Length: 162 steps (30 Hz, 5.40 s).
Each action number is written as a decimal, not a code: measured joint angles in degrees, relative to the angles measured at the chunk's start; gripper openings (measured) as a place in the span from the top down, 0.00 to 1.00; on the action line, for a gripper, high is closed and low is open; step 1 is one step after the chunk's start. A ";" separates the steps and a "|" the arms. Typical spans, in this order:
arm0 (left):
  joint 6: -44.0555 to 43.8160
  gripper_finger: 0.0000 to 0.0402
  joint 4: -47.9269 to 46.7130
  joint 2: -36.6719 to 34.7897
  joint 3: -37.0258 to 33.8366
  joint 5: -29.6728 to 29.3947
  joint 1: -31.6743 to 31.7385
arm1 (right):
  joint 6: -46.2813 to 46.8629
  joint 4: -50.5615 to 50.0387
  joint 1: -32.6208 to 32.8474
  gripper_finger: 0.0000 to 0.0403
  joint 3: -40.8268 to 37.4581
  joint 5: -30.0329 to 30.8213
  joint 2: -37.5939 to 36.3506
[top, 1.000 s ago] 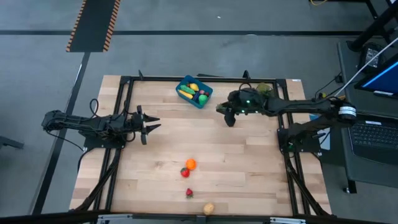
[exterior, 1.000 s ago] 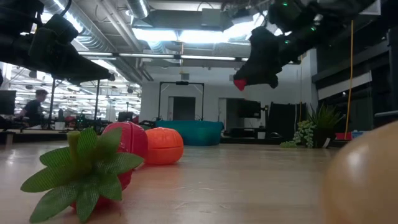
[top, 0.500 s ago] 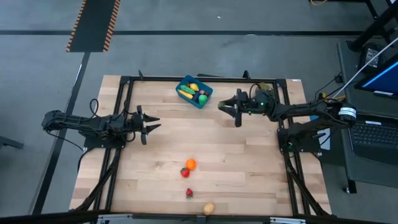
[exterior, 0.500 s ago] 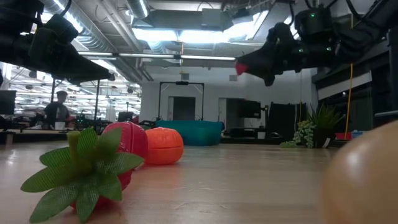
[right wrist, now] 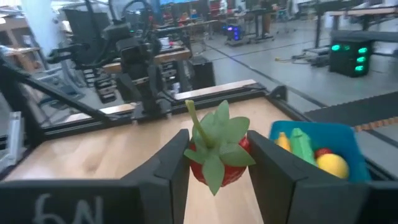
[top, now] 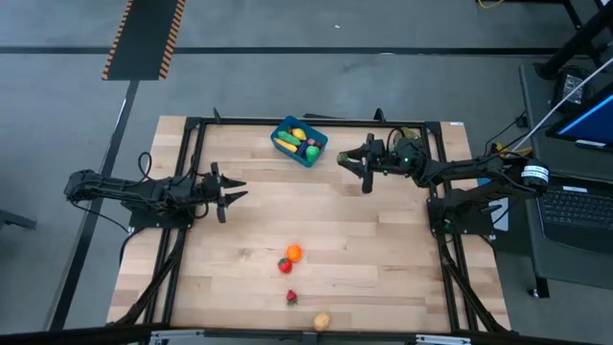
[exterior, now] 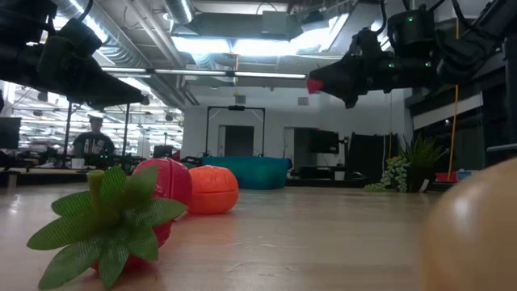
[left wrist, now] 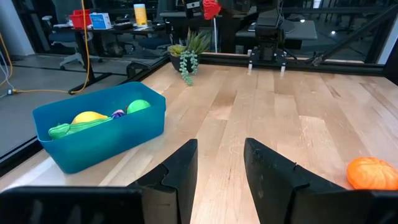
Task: Pick and placing Produce into tupperware
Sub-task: Put the red strawberry into the blue bin, then put the orange pumpkin into the blue bin
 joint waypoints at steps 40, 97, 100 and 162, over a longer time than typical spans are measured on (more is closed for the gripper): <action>0.07 0.69 0.01 0.00 0.00 -0.23 0.00 | -4.92 -22.50 -6.96 0.66 35.85 -15.32 27.60; 0.09 0.69 0.02 0.00 0.00 -0.24 0.00 | -19.05 -84.31 -13.66 0.66 86.58 -20.81 58.88; 0.09 0.69 0.01 0.00 0.00 -0.24 -0.01 | -18.48 -84.18 -13.66 0.66 86.58 -20.81 58.86; 2.60 0.69 1.05 -0.04 0.00 -0.22 -0.01 | -3.86 -62.12 -5.44 0.48 40.97 -4.83 14.72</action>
